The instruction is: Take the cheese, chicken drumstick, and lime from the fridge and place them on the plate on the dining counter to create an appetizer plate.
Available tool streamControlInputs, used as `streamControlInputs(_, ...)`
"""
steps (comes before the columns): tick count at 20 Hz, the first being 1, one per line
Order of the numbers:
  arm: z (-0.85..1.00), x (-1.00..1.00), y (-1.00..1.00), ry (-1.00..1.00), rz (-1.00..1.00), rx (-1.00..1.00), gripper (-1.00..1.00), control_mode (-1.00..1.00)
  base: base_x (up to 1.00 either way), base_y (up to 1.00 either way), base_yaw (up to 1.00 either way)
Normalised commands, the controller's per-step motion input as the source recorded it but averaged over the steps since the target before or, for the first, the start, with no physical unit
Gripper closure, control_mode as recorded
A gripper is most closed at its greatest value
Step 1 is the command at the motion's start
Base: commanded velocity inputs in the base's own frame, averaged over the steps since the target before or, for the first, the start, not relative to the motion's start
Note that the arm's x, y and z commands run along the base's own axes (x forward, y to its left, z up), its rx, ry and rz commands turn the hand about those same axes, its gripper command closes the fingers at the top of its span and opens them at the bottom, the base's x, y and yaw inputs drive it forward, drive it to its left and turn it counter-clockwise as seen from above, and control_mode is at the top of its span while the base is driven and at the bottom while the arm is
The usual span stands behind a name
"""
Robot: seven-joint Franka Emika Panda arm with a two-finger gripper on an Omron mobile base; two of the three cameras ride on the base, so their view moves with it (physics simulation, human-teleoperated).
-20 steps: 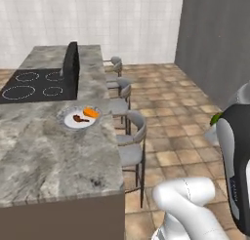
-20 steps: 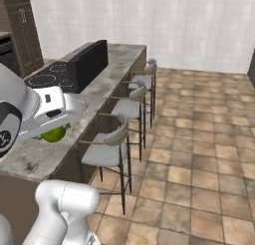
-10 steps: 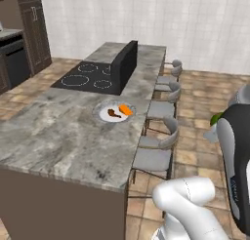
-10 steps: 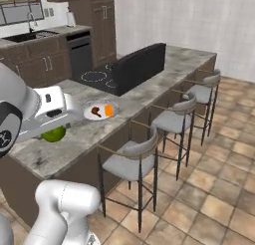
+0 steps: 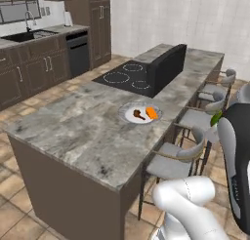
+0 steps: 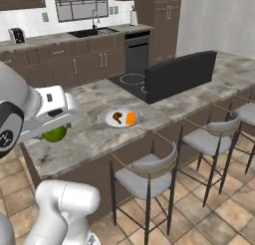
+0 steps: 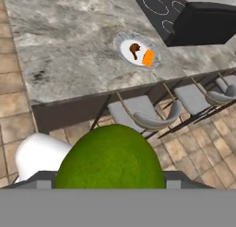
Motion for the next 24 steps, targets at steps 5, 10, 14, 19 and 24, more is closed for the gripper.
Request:
streamControlInputs(5,0.0,0.0,0.0,0.0,0.0,0.0,1.0,1.0,0.58,-1.0,0.36)
streamControlInputs(10,0.0,0.0,0.0,0.0,0.0,0.0,1.0,1.0,0.28,-1.0,0.28)
streamControlInputs(14,0.0,0.0,0.0,0.0,0.0,0.0,1.0,1.0,-0.05,-1.0,0.14)
streamControlInputs(19,0.0,0.0,0.0,0.0,0.0,0.0,1.0,1.0,-0.18,-1.0,0.07)
streamControlInputs(24,0.0,0.0,0.0,0.0,0.0,0.0,1.0,1.0,0.22,-0.68,0.09)
